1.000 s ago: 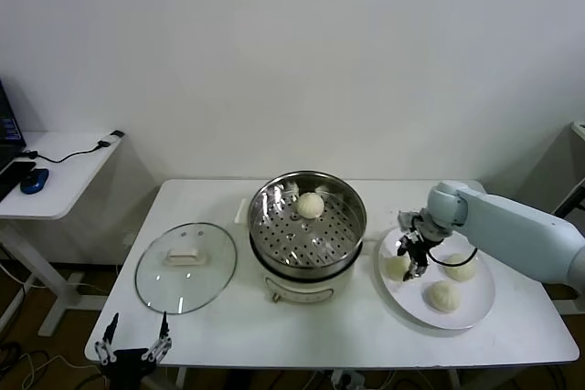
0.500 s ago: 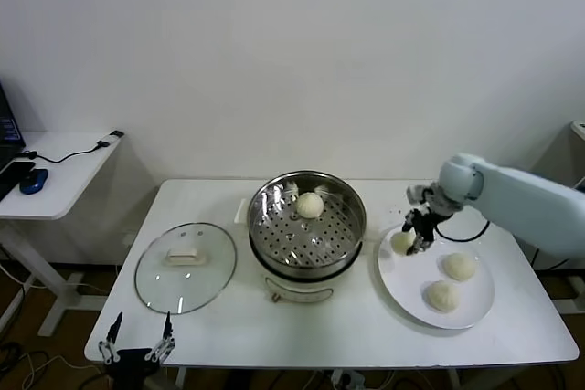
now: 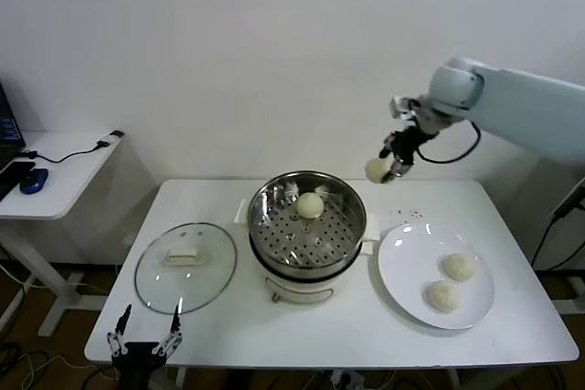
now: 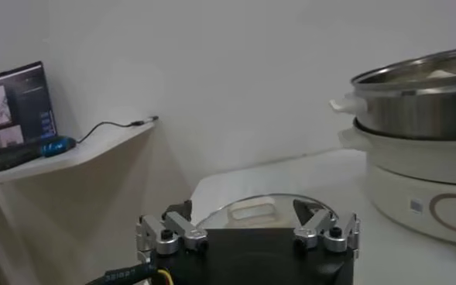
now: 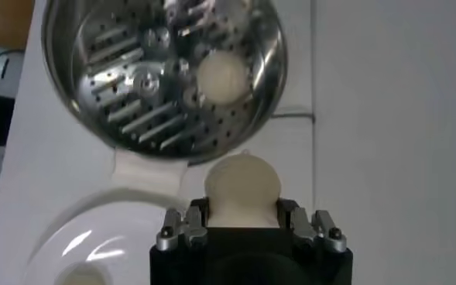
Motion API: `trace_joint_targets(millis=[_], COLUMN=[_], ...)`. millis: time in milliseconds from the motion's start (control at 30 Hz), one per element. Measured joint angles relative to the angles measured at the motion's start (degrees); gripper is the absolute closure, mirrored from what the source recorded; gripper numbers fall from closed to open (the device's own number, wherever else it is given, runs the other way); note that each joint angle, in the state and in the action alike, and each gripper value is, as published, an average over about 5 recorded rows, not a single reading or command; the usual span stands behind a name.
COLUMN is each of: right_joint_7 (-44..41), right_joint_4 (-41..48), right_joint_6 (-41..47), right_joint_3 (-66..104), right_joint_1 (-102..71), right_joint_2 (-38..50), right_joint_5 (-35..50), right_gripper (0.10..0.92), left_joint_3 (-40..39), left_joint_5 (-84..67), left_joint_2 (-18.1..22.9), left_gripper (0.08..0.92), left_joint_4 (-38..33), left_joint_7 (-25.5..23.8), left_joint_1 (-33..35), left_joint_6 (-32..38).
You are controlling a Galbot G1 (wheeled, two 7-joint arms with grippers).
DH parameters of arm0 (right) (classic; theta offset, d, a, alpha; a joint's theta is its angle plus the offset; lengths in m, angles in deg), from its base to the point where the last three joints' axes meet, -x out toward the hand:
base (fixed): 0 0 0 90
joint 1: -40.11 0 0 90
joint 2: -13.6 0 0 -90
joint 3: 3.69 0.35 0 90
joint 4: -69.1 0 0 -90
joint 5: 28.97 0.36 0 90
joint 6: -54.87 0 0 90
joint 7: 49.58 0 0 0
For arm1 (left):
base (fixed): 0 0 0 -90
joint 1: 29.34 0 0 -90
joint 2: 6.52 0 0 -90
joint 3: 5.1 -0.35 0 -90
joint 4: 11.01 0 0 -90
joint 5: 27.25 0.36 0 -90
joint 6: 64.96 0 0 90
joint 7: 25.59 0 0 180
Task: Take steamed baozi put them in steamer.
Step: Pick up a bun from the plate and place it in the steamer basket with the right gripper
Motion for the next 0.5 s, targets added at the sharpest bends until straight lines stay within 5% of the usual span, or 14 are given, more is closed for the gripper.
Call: trace_joint_targets(millis=[500], right_joint_7=[5.97], right_joint_4=[0.66], right_joint_6=[4.66], right_joint_3=[-1.0], right_joint_1=[-4.02], right_joint_2=[-14.97], right_joint_5=[6.97], right_gripper=[0.448], left_joint_3=[0.32], left_joint_5=[0.75], left_joint_2=[-1.22], left_gripper=[0.177], left_joint_4=[1.48], left_joint_7=[0.19], left_joint_1=[-0.44], left_joint_6=[0.93])
